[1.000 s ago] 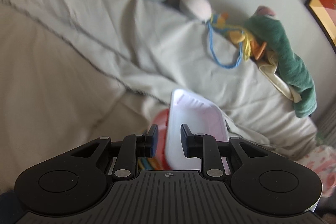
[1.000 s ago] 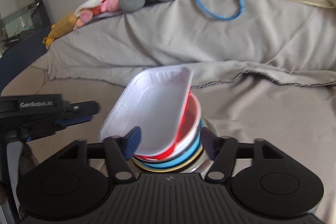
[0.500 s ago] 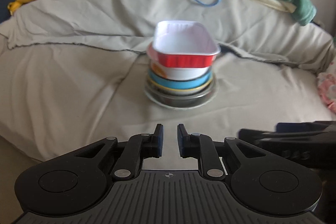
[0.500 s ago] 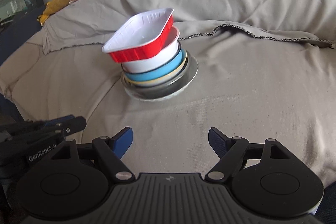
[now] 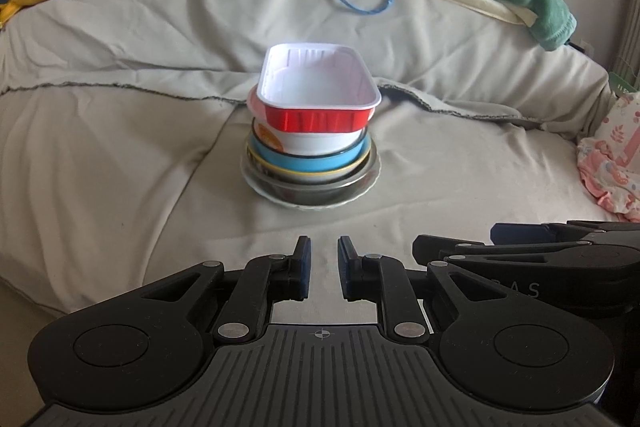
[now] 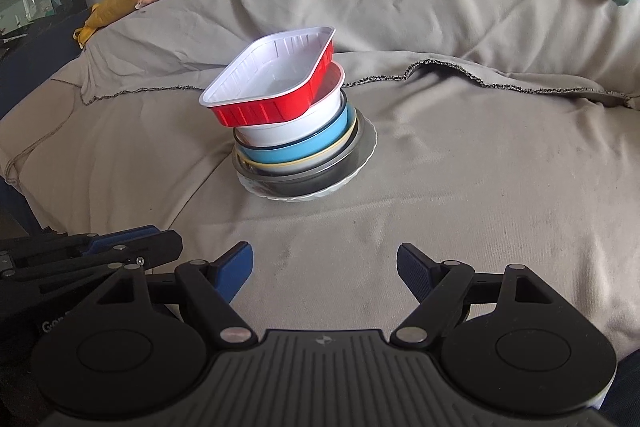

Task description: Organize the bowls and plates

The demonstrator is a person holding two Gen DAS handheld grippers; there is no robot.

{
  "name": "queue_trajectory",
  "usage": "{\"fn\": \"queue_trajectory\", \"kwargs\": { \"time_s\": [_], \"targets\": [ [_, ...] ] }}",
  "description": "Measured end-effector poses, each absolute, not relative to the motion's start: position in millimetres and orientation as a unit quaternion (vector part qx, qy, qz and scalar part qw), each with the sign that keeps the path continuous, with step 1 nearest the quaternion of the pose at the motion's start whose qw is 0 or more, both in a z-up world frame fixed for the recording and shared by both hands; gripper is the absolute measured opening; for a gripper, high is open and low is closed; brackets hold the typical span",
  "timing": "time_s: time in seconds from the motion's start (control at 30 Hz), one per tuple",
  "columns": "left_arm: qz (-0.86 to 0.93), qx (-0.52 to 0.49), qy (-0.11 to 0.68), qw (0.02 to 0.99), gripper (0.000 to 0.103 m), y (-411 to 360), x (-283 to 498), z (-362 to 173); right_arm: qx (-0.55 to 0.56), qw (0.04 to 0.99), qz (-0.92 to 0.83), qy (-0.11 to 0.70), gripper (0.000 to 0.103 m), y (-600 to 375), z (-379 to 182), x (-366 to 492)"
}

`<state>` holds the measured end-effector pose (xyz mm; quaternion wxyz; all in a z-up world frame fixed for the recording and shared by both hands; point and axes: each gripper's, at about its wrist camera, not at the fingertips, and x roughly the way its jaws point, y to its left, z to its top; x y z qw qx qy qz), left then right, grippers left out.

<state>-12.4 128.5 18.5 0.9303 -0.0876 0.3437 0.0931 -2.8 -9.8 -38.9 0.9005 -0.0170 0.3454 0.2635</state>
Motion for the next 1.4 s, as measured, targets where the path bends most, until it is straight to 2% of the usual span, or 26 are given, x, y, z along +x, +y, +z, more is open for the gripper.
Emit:
{"fn": "queue_trajectory", "kwargs": {
  "time_s": [1.4],
  "targets": [
    [0.093, -0.101, 0.347, 0.928, 0.018, 131.6, -19.4, 20.2, -0.021, 0.900, 0.268, 0.344, 0.080, -7.0, -41.1, -5.9]
  ]
}}
